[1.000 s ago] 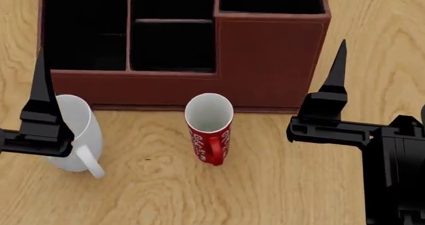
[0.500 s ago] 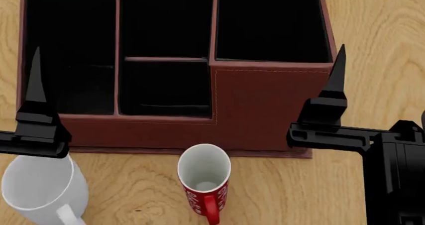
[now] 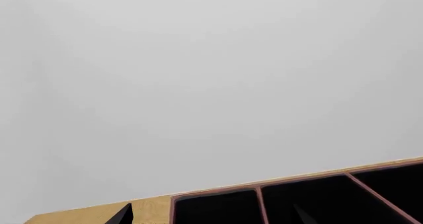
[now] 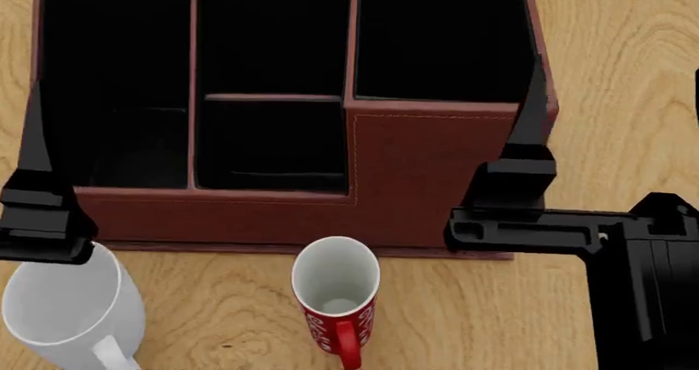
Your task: Pick up the white mug and place it to the right of the caddy.
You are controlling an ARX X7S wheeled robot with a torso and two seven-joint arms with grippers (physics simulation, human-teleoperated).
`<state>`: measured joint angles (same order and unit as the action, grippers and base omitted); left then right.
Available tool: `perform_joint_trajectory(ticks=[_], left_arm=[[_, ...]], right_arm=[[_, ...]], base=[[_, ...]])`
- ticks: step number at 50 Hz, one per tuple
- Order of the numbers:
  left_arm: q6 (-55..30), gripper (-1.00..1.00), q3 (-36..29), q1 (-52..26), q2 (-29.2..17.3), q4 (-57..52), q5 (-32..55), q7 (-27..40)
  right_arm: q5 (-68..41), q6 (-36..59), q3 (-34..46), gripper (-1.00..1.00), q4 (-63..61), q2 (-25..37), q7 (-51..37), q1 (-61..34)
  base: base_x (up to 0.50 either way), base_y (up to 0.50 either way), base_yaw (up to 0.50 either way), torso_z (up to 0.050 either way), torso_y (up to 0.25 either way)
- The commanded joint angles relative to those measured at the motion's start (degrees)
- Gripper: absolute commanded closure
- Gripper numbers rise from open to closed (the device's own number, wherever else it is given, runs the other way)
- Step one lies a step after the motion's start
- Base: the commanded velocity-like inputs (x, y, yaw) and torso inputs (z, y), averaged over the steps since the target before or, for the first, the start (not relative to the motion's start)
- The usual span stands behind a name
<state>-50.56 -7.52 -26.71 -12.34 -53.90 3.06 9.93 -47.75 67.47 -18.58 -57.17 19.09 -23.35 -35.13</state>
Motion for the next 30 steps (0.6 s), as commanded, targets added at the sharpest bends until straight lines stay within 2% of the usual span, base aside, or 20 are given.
perform_joint_trajectory(ticks=[1,6,8,9,11,13,14,16,17,18,22,24,30], left_arm=[[-1.9,-1.0,1.9,1.5,-0.9,-2.7,0.3,0.6],[-3.8,-1.0,5.3,3.0,-1.2,-5.9,1.2,0.7],[-2.5,-1.0,7.2,4.2,-3.5,-6.1,3.9,3.8],[-1.1,-1.0,8.1,4.8,-7.8,-6.1,10.5,9.9],[5.3,-1.0,5.8,4.8,-23.7,-6.1,27.7,27.1],[15.3,-1.0,0.2,4.3,-38.4,-6.1,42.2,44.3],[19.3,-1.0,-2.5,4.1,-43.0,-6.1,44.1,51.9],[26.2,-1.0,-7.2,2.8,-50.8,-6.1,47.2,58.7],[31.5,-1.0,-10.8,2.3,-56.9,-6.1,48.1,63.0],[37.7,-1.0,-14.7,4.2,-61.6,-6.1,45.8,66.4],[53.4,-1.0,-27.1,4.4,-74.4,-6.1,40.0,75.5],[57.3,-1.0,-29.1,5.6,-77.6,-6.1,37.9,78.1],[56.3,-1.0,-29.8,6.3,-77.6,-6.1,36.6,80.0]], right_arm=[[-37.5,6.9,-0.7,-1.0,-1.3,5.2,-25.8,-11.1],[-43.5,7.2,5.1,-1.0,-0.6,4.1,-31.9,-15.5],[-42.8,7.6,6.7,-1.0,-0.2,3.0,-31.7,-16.1],[-42.3,7.8,7.4,-1.0,0.0,2.4,-31.4,-16.3],[-41.8,8.2,8.9,-1.0,0.6,1.4,-31.2,-16.4],[-41.9,8.8,11.0,-1.0,1.5,0.2,-31.8,-17.0],[-41.8,8.9,11.6,-1.0,1.5,-0.2,-31.5,-17.3],[-41.7,9.6,13.8,-1.0,2.0,-1.4,-31.8,-18.2],[-41.6,9.8,14.5,-1.0,2.2,-1.7,-31.7,-18.3],[-40.8,10.1,15.6,-1.0,2.2,-2.5,-30.9,-18.4],[-37.3,11.4,19.3,-1.0,2.6,-4.5,-28.2,-17.7],[-38.5,11.6,21.0,-1.0,4.0,-5.7,-28.8,-17.1],[-38.4,13.5,26.5,-1.0,6.1,-8.2,-30.8,-17.9]], base=[[0.0,0.0,0.0,0.0,0.0],[0.0,0.0,0.0,0.0,0.0],[0.0,0.0,0.0,0.0,0.0],[0.0,0.0,0.0,0.0,0.0],[0.0,0.0,0.0,0.0,0.0],[0.0,0.0,0.0,0.0,0.0],[0.0,0.0,0.0,0.0,0.0],[0.0,0.0,0.0,0.0,0.0],[0.0,0.0,0.0,0.0,0.0],[0.0,0.0,0.0,0.0,0.0],[0.0,0.0,0.0,0.0,0.0],[0.0,0.0,0.0,0.0,0.0],[0.0,0.0,0.0,0.0,0.0]])
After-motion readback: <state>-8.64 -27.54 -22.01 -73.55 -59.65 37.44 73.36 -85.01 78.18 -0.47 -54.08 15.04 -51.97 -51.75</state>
